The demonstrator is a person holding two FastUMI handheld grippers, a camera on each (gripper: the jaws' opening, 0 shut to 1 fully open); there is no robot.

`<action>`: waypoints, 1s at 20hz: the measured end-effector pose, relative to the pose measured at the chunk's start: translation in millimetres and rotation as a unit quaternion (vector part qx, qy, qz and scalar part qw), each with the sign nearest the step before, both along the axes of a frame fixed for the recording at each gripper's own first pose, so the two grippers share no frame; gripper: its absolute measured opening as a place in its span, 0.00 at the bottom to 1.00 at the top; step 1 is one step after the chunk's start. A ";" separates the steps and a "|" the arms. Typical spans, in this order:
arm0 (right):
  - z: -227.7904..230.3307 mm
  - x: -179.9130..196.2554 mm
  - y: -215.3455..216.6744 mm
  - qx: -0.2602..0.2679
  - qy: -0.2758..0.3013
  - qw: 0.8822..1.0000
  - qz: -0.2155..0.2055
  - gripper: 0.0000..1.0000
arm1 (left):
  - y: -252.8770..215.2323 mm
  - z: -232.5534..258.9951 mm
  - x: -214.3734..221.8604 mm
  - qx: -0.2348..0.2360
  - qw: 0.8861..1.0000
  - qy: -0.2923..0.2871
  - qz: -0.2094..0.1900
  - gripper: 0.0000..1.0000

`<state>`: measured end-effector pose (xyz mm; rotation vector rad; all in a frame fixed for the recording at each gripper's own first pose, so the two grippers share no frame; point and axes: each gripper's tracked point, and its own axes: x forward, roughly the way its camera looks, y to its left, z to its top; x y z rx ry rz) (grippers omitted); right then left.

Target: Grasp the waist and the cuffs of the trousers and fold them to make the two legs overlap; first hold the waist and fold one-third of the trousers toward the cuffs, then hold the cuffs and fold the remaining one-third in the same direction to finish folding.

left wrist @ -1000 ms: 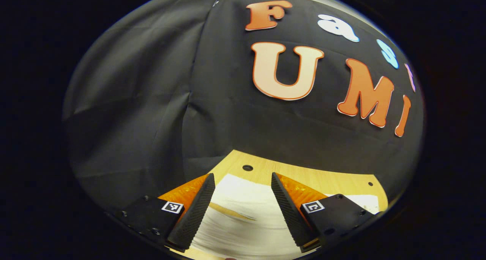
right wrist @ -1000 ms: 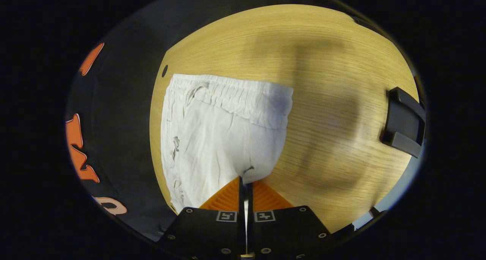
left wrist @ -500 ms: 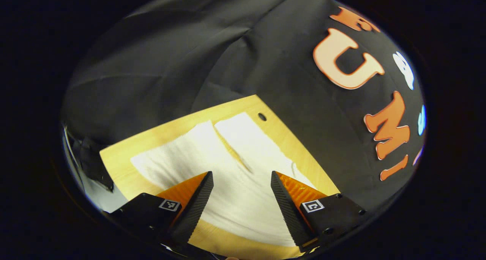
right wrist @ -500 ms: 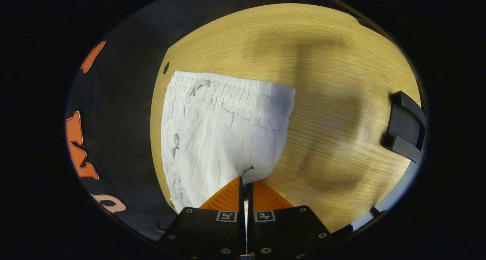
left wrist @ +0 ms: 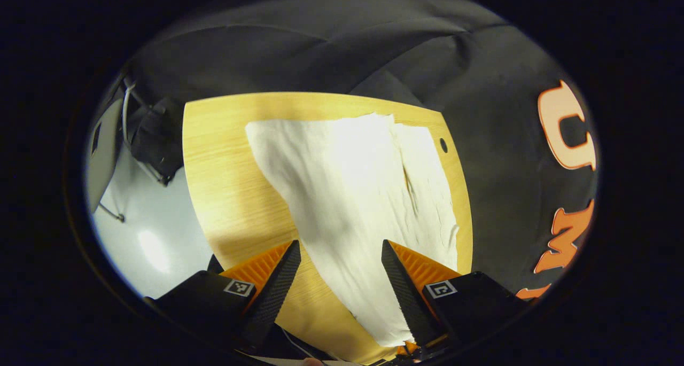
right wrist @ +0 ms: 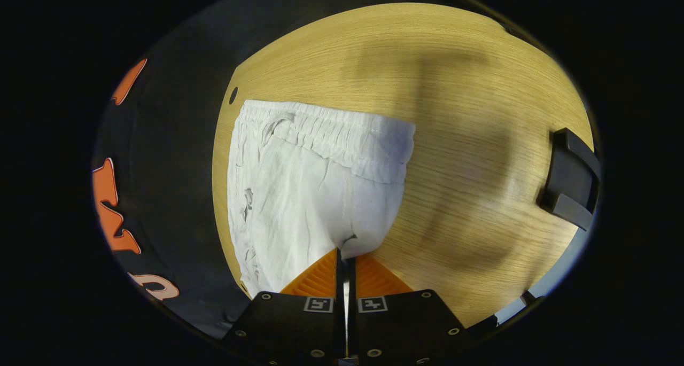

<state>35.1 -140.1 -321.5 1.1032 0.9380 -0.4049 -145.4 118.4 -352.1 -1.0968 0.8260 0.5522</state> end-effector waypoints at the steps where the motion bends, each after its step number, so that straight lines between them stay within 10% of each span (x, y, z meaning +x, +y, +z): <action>1: -0.3 0.3 0.7 0.001 -0.001 1.000 -0.002 0.02 | 1.9 -1.8 -2.6 0.001 1.000 0.006 0.003 1.00; 15: -0.4 0.2 0.4 0.005 -0.003 1.000 -0.013 0.02 | 15.8 -23.5 7.3 -0.015 0.999 0.037 0.028 0.98; 20: 0.1 0.3 0.3 0.010 -0.005 1.000 -0.022 0.02 | 11.8 -37.7 14.4 -0.028 0.998 0.044 0.019 0.43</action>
